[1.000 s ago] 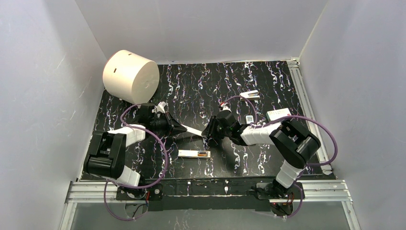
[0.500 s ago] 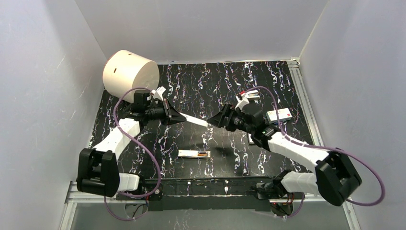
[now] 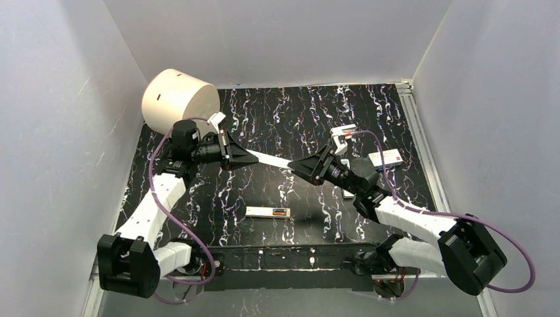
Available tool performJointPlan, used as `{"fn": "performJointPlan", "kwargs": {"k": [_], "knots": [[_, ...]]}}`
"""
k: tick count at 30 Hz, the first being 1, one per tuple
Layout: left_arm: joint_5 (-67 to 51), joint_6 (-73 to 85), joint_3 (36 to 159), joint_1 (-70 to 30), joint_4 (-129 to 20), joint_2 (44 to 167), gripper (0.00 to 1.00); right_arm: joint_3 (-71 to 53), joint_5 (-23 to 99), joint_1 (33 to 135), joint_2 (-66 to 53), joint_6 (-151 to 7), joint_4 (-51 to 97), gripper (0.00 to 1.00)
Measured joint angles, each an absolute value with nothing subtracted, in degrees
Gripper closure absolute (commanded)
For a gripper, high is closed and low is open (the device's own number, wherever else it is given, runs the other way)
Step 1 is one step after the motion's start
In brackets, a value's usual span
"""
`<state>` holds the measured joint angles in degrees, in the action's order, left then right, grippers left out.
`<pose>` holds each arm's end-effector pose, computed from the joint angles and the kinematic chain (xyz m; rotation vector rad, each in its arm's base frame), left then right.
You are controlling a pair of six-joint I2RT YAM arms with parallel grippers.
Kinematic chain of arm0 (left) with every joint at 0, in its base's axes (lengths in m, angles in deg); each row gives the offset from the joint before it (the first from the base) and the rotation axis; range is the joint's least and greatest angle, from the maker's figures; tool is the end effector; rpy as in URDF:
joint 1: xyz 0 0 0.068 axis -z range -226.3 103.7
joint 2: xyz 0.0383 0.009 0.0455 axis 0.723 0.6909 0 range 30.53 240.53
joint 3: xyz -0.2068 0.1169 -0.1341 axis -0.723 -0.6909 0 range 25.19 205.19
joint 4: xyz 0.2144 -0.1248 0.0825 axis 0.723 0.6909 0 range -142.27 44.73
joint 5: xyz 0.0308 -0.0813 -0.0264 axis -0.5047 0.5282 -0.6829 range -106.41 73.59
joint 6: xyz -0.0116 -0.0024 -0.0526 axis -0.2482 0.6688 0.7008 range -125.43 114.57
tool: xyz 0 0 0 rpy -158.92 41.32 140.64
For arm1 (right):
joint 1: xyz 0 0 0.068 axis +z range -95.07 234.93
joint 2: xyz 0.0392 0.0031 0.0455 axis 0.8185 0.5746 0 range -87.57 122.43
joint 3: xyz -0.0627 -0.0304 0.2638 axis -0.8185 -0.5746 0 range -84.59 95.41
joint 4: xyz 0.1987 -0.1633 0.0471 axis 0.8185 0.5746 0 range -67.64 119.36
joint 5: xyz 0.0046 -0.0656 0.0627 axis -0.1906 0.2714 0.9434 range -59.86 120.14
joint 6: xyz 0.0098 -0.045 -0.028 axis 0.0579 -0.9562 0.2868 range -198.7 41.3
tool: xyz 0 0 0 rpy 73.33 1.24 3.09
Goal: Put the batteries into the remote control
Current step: Load the battery cover into the remote control.
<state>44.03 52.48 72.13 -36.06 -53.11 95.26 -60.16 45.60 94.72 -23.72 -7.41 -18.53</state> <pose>0.2370 -0.0742 0.3077 -0.0184 2.1147 -1.7426 0.1777 0.1603 0.2439 0.2493 1.8148 1.6739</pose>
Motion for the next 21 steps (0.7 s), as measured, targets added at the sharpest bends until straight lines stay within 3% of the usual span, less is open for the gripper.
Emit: {"fn": "performJointPlan", "kwargs": {"k": [5,9,15,18,19,21], "knots": [[45.91,55.26,72.13,-36.06,-53.88,93.86,1.00,-60.16,48.07,94.72,-22.74,-2.39,-29.17,0.45],[46.37,56.63,72.13,-36.06,-54.31,92.75,1.00,-60.16,49.60,94.72,-22.06,0.24,-33.19,0.49],[46.89,57.66,72.13,-36.06,-54.86,91.81,1.00,-60.16,50.61,94.70,-21.82,1.94,-34.44,0.65],[47.07,57.97,72.09,-36.06,-54.93,91.43,1.00,-59.94,51.63,94.68,-20.94,2.25,-34.44,0.92],[47.07,58.10,72.06,-36.06,-54.95,91.28,0.96,-59.88,51.92,94.68,-20.55,2.14,-34.42,0.99],[46.98,58.01,72.06,-36.13,-54.82,91.06,0.77,-59.57,52.66,94.63,-19.68,2.71,-34.57,0.99]]}}
